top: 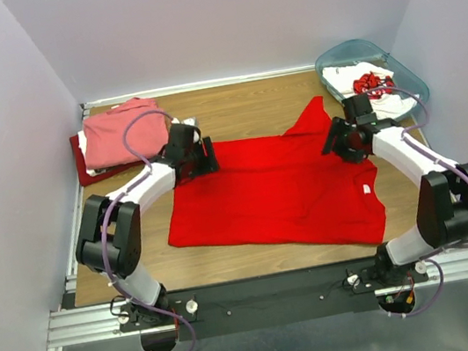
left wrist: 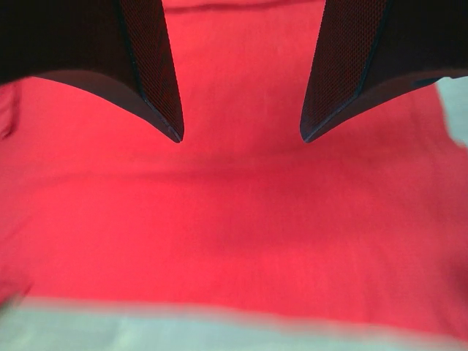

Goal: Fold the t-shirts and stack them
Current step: Fold the tshirt

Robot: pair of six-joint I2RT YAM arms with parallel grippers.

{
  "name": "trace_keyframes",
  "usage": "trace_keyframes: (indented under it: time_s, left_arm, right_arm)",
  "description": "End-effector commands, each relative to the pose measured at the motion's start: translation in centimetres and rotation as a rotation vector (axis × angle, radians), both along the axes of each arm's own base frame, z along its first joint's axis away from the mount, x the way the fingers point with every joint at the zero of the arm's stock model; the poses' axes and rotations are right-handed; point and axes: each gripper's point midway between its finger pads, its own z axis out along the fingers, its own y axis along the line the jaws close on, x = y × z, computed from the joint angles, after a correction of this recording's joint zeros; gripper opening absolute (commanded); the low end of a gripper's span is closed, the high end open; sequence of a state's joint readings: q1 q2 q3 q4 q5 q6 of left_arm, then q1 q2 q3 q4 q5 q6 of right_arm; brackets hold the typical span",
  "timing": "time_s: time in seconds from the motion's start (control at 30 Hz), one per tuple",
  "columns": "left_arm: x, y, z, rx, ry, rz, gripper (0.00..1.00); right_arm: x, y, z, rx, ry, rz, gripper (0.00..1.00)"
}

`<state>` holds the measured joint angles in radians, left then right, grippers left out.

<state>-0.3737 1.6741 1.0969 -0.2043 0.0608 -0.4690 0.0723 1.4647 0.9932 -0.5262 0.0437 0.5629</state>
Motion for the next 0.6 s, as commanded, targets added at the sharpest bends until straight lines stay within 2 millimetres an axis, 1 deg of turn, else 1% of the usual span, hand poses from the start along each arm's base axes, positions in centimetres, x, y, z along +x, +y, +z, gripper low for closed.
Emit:
trace_keyframes:
  time_s: [0.0,0.03,0.1,0.13,0.17,0.23,0.27,0.3,0.37,0.4,0.57]
  left_arm:
    - [-3.6,-0.9,-2.3,-0.011,0.066,-0.027,0.73]
    - [-4.2,-1.3,-2.6,-0.018,0.074,-0.030,0.73]
    - [-5.2,-1.5,-3.1,-0.020,0.086,-0.036,0.73]
    - [-6.0,-1.4,-3.9,-0.015,0.101,-0.039,0.73]
    - [-6.6,-1.7,-4.2,-0.017,0.111,-0.044,0.73]
    - [-7.8,-1.7,-4.9,-0.020,0.131,-0.042,0.73]
    - [-8.3,-1.9,-5.1,-0.020,0.139,-0.046,0.73]
    - [-9.4,-2.1,-5.5,-0.019,0.147,-0.061,0.73]
    - [-10.3,-2.4,-5.9,-0.021,0.156,-0.066,0.73]
    - [-11.3,-2.5,-6.4,-0.017,0.172,-0.071,0.73]
    - [-14.1,-1.9,-7.5,-0.016,0.224,-0.047,0.73]
  right_arm:
    - [-0.4,3.8,-1.2,0.108,0.029,0.048,0.72]
    - [-0.4,4.3,-1.7,0.137,0.033,0.050,0.72]
    - [-0.9,4.7,-2.5,0.156,0.053,0.052,0.72]
    - [-1.7,4.9,-3.3,0.168,0.076,0.055,0.72]
    - [-1.9,4.9,-3.7,0.170,0.085,0.053,0.72]
    - [-3.0,4.9,-4.9,0.172,0.122,0.051,0.72]
    - [-3.3,4.7,-5.5,0.167,0.140,0.046,0.72]
    - [-3.7,4.5,-5.9,0.156,0.152,0.038,0.72]
    - [-4.7,4.1,-6.9,0.147,0.186,0.023,0.73]
    - [-4.9,4.1,-7.3,0.145,0.198,0.019,0.73]
    - [-6.8,3.6,-8.7,0.130,0.260,-0.002,0.73]
